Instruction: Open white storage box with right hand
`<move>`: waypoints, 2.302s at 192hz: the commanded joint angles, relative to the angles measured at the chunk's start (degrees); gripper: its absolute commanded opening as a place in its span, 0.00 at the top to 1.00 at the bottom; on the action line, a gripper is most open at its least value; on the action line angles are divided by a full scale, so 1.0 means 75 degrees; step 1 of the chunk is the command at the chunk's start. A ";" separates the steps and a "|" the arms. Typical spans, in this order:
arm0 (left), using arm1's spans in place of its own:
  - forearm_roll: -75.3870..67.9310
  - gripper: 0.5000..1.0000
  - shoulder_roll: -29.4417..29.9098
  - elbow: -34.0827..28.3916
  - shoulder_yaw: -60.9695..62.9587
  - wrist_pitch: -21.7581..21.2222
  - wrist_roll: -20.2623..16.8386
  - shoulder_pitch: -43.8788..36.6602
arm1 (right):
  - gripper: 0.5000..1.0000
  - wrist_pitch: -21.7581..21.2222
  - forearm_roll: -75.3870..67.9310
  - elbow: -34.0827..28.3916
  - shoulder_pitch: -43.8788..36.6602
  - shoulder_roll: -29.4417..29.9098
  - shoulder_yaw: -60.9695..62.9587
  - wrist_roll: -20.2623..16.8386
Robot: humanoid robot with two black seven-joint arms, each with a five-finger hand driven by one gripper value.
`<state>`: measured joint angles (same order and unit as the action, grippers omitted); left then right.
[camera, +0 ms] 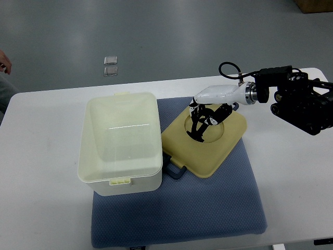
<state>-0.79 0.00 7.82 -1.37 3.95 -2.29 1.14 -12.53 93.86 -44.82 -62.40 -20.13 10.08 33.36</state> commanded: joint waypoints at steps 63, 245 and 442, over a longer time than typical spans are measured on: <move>0.0000 0.00 0.0000 0.0000 -0.0005 0.0001 0.0000 0.0000 | 0.18 -0.0111 -0.0256 0.0000 -0.0212 -0.0082 0.0144 0.0028; 0.0000 0.00 0.0000 0.0000 -0.0005 0.0001 0.0000 0.0000 | 0.16 -0.0134 -0.9842 0.1652 0.1300 0.0668 0.2324 -0.0639; 0.0000 0.00 0.0000 0.0000 -0.0005 0.0001 0.0000 0.0000 | 0.15 -0.0357 -1.0768 0.1934 0.2132 0.1149 0.2605 -0.1062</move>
<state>-0.79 0.00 7.82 -1.39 3.97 -2.28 1.14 -15.30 13.09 -30.36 -46.45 -11.53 29.62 25.37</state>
